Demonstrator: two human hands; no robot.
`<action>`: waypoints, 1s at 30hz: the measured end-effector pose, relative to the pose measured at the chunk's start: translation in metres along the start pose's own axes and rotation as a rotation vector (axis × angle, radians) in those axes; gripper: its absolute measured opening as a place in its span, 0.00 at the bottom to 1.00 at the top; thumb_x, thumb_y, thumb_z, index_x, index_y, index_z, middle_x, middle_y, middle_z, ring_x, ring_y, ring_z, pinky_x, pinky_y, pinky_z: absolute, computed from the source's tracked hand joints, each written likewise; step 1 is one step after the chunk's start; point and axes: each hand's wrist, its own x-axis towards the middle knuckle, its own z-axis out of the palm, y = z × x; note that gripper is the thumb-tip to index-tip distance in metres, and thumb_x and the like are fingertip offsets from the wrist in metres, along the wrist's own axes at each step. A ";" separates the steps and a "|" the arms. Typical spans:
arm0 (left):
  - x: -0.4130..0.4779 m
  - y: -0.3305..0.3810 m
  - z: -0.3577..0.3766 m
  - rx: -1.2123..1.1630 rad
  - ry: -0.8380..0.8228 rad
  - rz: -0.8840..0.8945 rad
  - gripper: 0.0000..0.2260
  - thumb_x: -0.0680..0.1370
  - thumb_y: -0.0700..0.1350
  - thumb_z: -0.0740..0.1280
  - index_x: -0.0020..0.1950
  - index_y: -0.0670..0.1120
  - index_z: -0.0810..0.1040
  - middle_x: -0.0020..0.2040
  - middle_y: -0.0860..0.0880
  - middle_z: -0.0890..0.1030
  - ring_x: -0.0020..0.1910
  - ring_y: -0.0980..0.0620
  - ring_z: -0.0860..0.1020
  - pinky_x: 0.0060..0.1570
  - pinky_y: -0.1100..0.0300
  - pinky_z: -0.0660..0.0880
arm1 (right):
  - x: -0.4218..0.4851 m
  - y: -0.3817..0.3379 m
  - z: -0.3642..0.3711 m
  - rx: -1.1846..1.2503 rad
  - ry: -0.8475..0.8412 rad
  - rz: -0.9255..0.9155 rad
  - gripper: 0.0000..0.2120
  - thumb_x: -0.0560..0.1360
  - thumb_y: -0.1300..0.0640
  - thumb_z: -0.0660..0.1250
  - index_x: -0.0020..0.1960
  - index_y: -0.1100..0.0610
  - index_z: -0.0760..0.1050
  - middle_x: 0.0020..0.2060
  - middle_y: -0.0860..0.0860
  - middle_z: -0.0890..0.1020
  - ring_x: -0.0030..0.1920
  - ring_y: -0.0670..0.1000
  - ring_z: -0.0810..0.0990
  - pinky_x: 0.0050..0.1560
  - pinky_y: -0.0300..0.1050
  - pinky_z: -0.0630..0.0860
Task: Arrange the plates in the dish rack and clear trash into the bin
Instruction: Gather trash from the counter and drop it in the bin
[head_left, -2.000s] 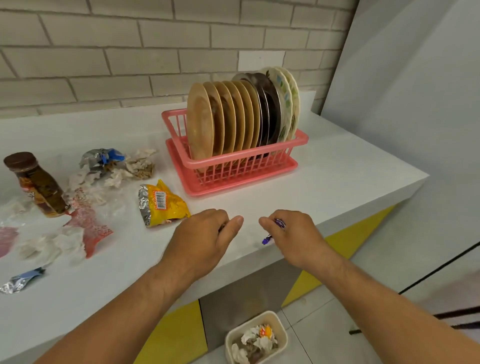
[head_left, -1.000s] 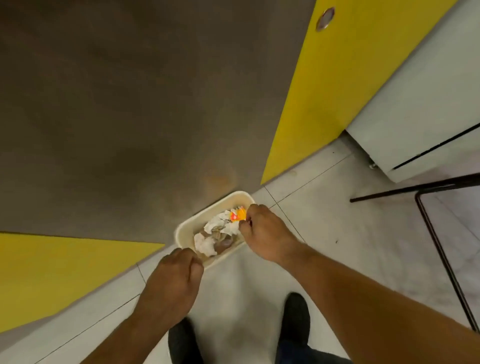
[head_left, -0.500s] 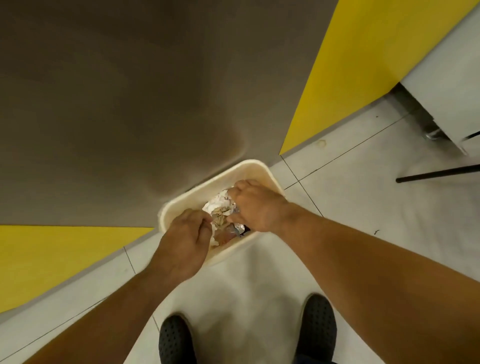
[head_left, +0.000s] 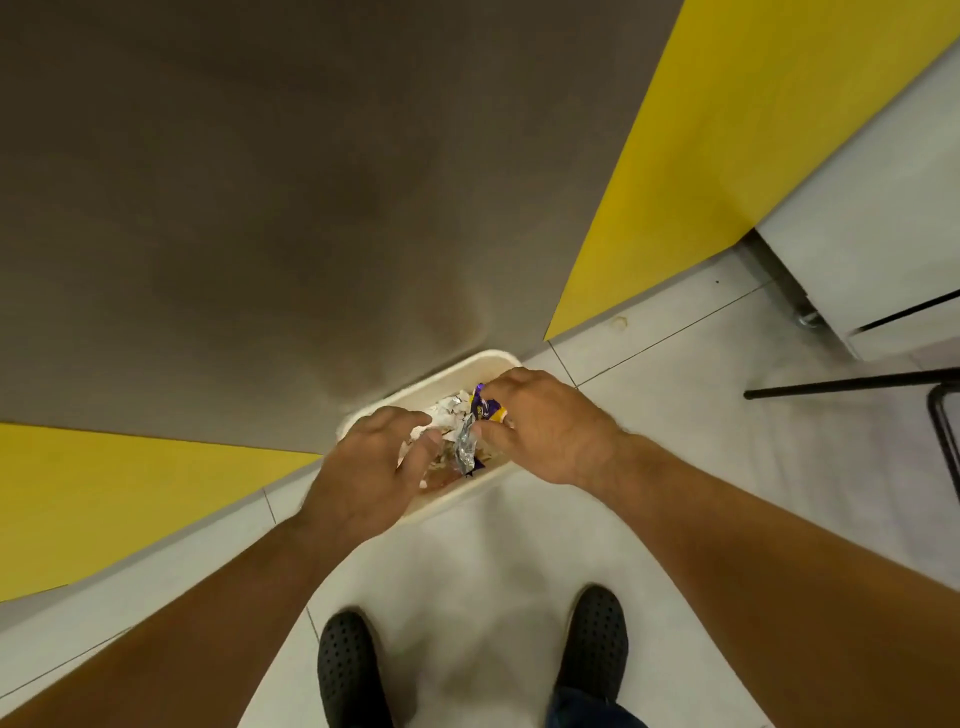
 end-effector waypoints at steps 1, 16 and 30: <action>-0.008 0.012 -0.021 0.008 0.019 0.031 0.15 0.79 0.55 0.61 0.60 0.51 0.78 0.57 0.54 0.78 0.57 0.52 0.75 0.57 0.60 0.70 | -0.010 -0.009 -0.015 0.011 0.017 0.010 0.21 0.77 0.43 0.61 0.65 0.54 0.71 0.59 0.53 0.75 0.60 0.54 0.71 0.57 0.48 0.73; -0.136 0.193 -0.346 0.106 0.128 0.452 0.24 0.76 0.67 0.50 0.64 0.57 0.74 0.61 0.60 0.76 0.61 0.60 0.71 0.56 0.63 0.68 | -0.181 -0.190 -0.296 0.027 0.389 -0.042 0.24 0.75 0.39 0.62 0.66 0.49 0.70 0.62 0.48 0.75 0.63 0.51 0.70 0.59 0.43 0.67; -0.176 0.213 -0.547 -0.046 0.397 0.650 0.16 0.78 0.60 0.57 0.57 0.54 0.76 0.52 0.62 0.75 0.52 0.63 0.73 0.50 0.63 0.72 | -0.231 -0.346 -0.416 0.095 0.640 -0.104 0.19 0.74 0.37 0.61 0.60 0.45 0.72 0.56 0.41 0.75 0.56 0.41 0.72 0.54 0.38 0.70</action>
